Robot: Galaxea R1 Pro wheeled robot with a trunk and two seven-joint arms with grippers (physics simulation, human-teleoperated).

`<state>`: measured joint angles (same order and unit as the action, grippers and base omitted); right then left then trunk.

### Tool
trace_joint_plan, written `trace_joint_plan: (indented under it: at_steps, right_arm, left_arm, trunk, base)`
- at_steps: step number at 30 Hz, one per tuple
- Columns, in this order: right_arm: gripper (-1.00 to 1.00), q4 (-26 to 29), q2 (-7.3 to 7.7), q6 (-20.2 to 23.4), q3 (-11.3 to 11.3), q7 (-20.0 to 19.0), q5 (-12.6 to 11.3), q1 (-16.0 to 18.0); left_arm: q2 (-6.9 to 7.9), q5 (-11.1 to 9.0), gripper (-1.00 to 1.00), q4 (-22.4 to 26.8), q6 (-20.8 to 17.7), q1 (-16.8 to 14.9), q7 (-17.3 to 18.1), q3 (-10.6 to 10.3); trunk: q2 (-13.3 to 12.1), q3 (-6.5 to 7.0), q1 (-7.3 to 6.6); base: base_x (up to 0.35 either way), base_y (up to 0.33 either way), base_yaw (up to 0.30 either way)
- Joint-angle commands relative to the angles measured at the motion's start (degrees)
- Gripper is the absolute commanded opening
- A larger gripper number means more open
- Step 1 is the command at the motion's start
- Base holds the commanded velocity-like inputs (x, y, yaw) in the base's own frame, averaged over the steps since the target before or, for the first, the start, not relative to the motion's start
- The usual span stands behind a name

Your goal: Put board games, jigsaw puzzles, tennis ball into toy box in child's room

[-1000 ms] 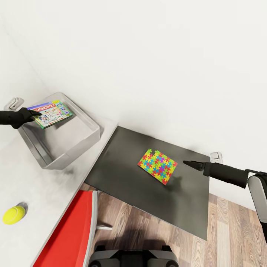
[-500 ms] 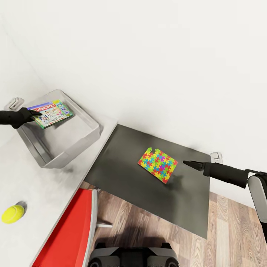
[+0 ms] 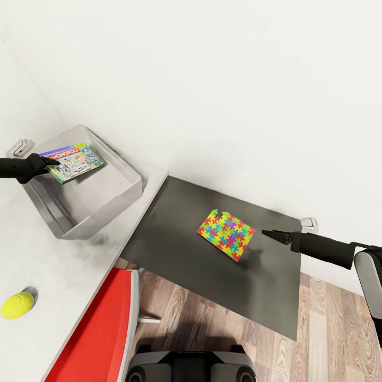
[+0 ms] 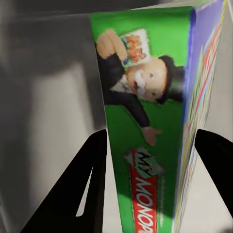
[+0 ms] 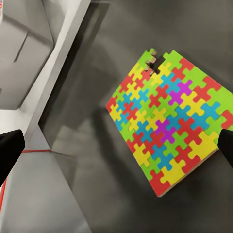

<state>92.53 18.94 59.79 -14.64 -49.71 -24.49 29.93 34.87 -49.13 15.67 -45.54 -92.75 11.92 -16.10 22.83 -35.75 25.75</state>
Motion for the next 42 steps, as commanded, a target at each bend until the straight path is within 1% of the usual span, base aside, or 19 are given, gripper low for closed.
trace_joint_plan:
  at_steps: [1,16,17,42]
  right_arm:
    - [1.0,0.0,0.0,0.2,0.0,-0.3,0.2,0.0]
    - [1.0,0.0,0.04,0.2,-0.1,-0.4,0.2,0.0]
    - [1.0,0.0,0.04,0.2,-0.1,-0.4,0.2,0.0]
    - [1.0,0.0,0.09,0.2,-0.1,-0.3,0.2,0.0]
  left_arm:
    - [0.03,0.4,-1.0,0.0,-0.1,-0.1,0.5,-0.2]
    - [0.1,0.4,-1.0,0.0,-0.1,-0.1,0.4,-0.2]
    - [0.1,0.4,1.0,0.0,-0.1,-0.1,0.4,-0.2]
    - [0.15,0.4,1.0,0.0,-0.3,-0.6,-0.9,0.0]
  trunk:
    - [0.1,-0.09,0.03]
    - [0.1,-0.13,0.03]
    - [0.1,-0.13,0.03]
    - [0.1,-0.13,0.03]
  base:
    - [0.0,0.0,0.0]
    - [0.0,0.0,0.0]
    - [0.0,0.0,0.0]
    - [0.0,0.0,0.0]
